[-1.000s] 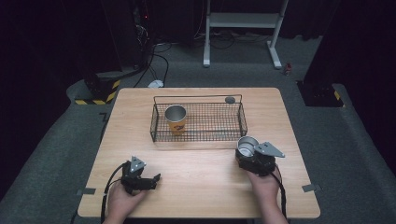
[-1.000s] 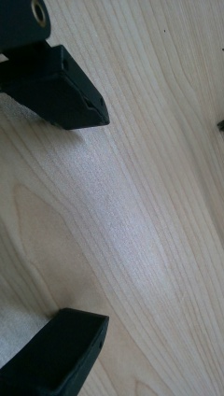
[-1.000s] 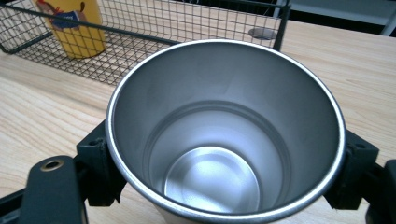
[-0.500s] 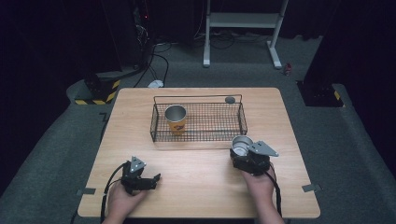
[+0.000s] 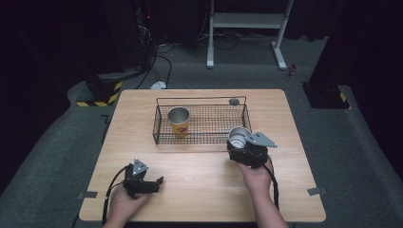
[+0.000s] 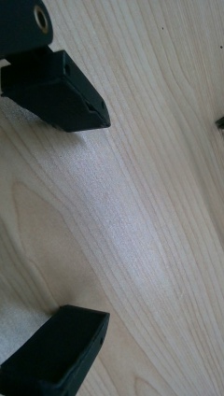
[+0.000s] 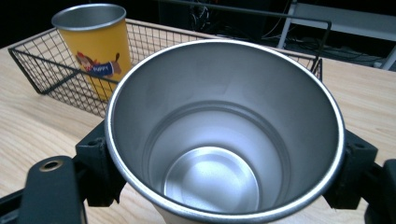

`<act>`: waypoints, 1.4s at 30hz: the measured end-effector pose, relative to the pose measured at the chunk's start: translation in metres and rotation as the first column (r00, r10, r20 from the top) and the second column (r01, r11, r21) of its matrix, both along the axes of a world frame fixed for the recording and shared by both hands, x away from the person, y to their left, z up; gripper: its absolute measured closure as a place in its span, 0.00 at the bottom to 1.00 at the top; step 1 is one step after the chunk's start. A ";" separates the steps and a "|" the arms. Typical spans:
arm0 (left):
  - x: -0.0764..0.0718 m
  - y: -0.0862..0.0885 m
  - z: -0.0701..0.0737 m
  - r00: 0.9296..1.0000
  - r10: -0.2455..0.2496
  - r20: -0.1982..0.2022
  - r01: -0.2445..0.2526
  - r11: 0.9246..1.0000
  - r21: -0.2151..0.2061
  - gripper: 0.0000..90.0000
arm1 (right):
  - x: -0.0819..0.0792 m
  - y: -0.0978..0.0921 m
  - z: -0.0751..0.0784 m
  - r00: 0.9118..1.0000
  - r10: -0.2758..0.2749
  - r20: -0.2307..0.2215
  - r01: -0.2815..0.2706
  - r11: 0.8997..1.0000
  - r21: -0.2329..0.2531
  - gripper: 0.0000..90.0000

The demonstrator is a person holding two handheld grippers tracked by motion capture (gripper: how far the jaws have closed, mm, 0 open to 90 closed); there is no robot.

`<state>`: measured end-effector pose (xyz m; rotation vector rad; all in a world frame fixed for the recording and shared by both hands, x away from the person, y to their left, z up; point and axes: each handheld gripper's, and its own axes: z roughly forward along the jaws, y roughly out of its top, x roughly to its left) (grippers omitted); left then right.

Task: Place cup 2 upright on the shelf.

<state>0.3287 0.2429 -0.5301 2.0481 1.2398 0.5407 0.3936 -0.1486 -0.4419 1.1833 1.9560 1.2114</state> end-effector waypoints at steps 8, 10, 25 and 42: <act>0.000 0.000 0.000 1.000 0.000 -0.001 0.000 1.000 0.000 0.08 | 0.010 0.007 0.014 1.000 0.004 0.013 -0.004 1.000 0.004 0.20; 0.000 0.000 0.000 1.000 0.000 0.000 0.000 1.000 0.000 0.08 | 0.013 0.009 0.017 1.000 0.002 0.021 -0.002 1.000 0.001 0.20; 0.000 0.000 0.000 1.000 -0.003 -0.004 0.003 1.000 0.000 0.08 | 0.044 0.018 0.034 0.999 -0.024 0.026 0.024 1.000 0.013 0.20; 0.001 0.000 0.000 1.000 -0.005 -0.005 0.005 1.000 -0.006 0.09 | 0.090 0.032 0.042 0.998 -0.067 -0.006 0.067 0.998 -0.022 0.20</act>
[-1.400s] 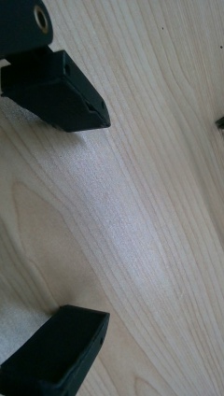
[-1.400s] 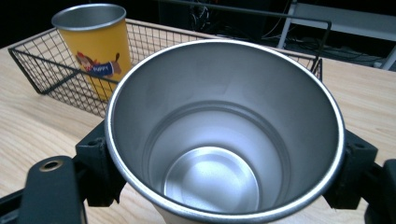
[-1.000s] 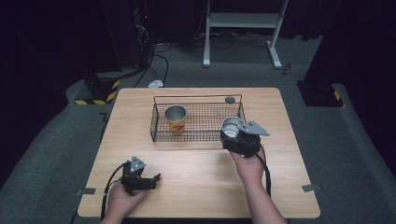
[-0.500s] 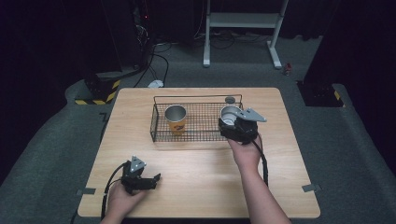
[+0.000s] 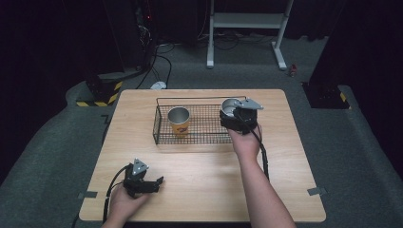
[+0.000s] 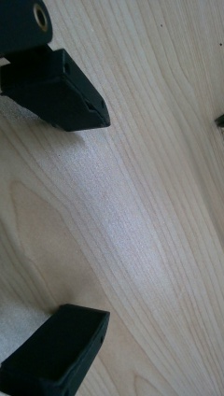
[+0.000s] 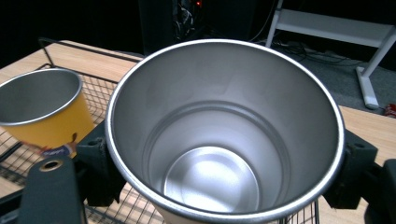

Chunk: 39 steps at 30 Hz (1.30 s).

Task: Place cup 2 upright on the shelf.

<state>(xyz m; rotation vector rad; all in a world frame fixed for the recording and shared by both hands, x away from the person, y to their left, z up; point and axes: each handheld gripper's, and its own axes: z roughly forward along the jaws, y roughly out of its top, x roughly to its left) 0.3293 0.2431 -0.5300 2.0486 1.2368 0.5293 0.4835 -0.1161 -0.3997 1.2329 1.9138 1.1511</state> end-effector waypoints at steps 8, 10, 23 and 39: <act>0.000 0.000 0.000 1.000 -0.002 0.000 0.002 1.000 0.000 0.09 | 0.018 0.008 0.002 1.000 -0.018 -0.011 0.018 1.000 -0.010 0.20; 0.000 0.000 0.000 1.000 -0.001 0.001 0.001 1.000 0.000 0.09 | 0.023 0.010 0.003 1.000 -0.022 -0.021 0.021 1.000 -0.020 0.20; 0.000 0.000 0.000 1.000 -0.001 0.001 0.001 1.000 0.000 0.09 | 0.038 0.018 -0.016 0.995 -0.036 -0.095 0.030 0.998 -0.060 0.20; 0.000 0.000 0.000 1.000 -0.003 -0.001 0.003 1.000 0.004 0.09 | 0.043 0.029 -0.043 0.979 -0.024 -0.201 0.003 0.995 -0.102 0.20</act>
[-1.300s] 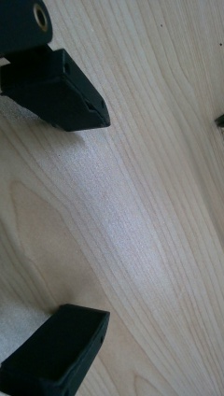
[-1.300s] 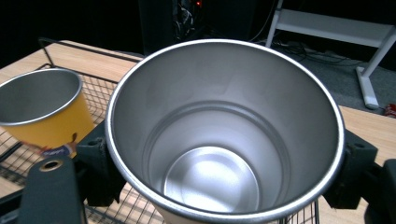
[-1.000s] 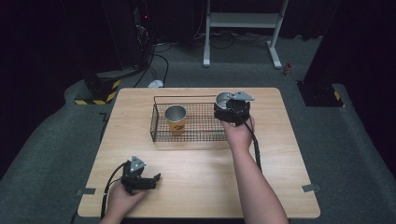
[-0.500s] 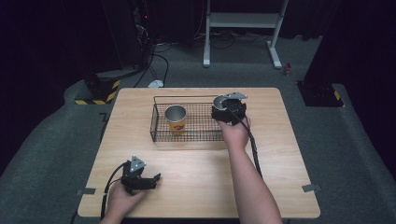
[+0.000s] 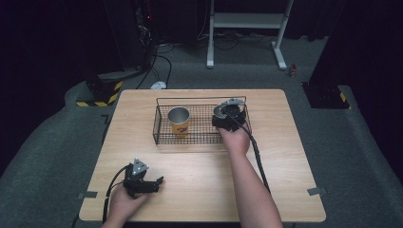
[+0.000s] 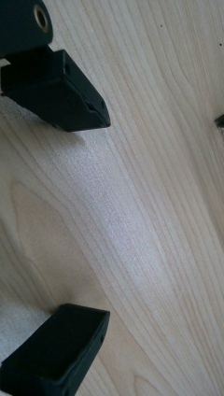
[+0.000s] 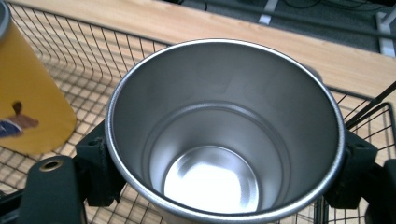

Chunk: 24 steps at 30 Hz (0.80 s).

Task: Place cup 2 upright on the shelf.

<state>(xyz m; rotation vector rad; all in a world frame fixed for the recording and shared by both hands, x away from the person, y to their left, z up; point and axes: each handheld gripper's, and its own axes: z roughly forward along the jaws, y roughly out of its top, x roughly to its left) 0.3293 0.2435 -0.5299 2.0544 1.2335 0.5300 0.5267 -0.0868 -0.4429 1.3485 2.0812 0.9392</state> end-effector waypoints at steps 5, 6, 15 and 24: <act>0.000 0.000 0.000 1.000 0.000 0.000 0.000 1.000 0.000 0.09 | 0.002 0.001 -0.006 1.000 -0.005 -0.030 0.005 1.000 -0.003 0.20; 0.000 0.000 0.000 1.000 0.000 0.000 0.000 1.000 0.000 0.09 | 0.002 0.000 -0.008 1.000 -0.010 -0.028 0.010 1.000 -0.003 0.20; 0.000 0.000 0.000 1.000 0.003 0.002 -0.003 1.000 -0.003 0.09 | 0.007 -0.004 -0.020 0.998 -0.019 -0.067 0.018 1.000 -0.013 0.20; 0.000 0.000 0.000 1.000 0.004 0.002 -0.004 1.000 -0.001 0.09 | 0.008 -0.001 -0.021 0.997 -0.015 -0.077 0.014 1.000 -0.013 0.20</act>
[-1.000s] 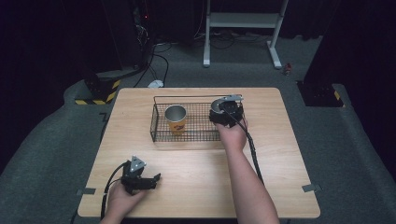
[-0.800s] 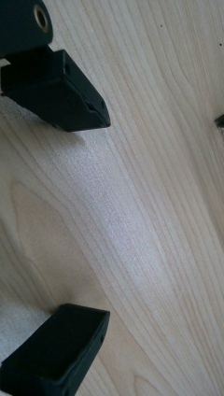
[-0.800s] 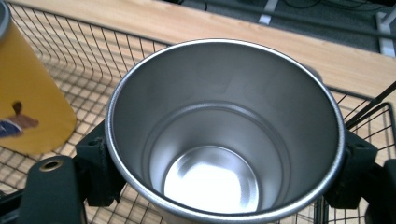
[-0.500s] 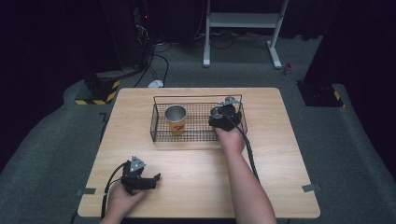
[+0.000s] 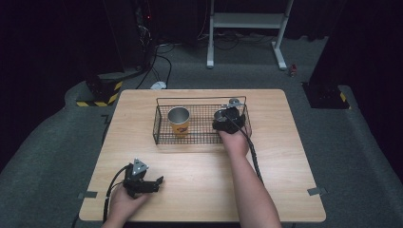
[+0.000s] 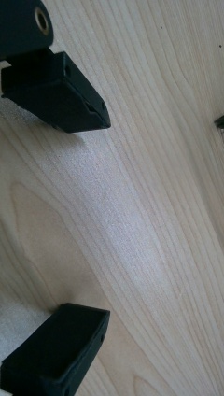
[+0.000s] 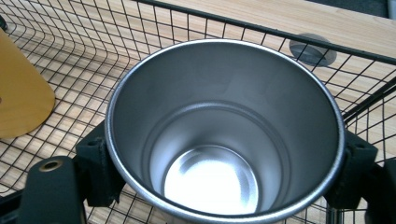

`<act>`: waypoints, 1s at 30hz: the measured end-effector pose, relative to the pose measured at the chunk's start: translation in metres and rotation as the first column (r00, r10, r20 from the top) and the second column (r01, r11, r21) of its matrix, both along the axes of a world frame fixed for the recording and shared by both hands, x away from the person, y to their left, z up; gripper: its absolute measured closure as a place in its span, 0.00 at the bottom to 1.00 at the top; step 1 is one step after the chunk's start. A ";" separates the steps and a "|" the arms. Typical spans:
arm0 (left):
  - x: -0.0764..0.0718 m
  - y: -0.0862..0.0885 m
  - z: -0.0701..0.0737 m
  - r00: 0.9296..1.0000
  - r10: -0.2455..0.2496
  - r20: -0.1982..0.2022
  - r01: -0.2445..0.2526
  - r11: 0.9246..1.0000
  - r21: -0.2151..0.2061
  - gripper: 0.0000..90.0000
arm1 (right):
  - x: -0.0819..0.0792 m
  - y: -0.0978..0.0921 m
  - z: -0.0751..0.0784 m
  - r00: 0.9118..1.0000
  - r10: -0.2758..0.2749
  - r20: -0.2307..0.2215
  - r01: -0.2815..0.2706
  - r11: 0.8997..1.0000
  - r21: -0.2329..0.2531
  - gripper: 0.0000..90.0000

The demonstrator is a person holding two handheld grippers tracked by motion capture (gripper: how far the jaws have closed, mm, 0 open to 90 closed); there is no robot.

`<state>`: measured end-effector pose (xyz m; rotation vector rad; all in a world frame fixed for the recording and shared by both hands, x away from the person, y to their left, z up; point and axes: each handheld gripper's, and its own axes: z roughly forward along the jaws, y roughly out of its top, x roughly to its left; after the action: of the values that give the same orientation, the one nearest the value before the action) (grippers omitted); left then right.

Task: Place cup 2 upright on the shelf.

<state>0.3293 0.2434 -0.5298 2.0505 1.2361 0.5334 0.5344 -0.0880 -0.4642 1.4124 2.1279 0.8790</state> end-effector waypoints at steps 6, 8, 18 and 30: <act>0.000 0.000 0.000 1.000 0.001 -0.001 -0.001 1.000 -0.002 0.10 | 0.001 0.000 -0.003 1.000 0.006 -0.014 -0.006 1.000 -0.012 0.20; 0.000 0.000 0.000 1.000 0.000 -0.001 0.000 1.000 -0.002 0.10 | 0.001 0.000 -0.003 1.000 0.008 -0.012 -0.008 1.000 -0.021 0.20; 0.000 0.000 0.000 1.000 0.000 0.000 0.000 1.000 -0.001 0.10 | 0.002 0.002 -0.004 0.999 0.015 -0.031 -0.016 0.999 -0.032 0.20; 0.000 0.000 0.000 1.000 -0.001 0.001 0.001 1.000 0.001 0.10 | -0.001 -0.001 -0.003 0.999 0.027 -0.035 -0.029 0.999 -0.045 0.17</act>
<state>0.3294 0.2438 -0.5297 2.0516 1.2339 0.5349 0.5333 -0.0885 -0.4672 1.3872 2.1839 0.8169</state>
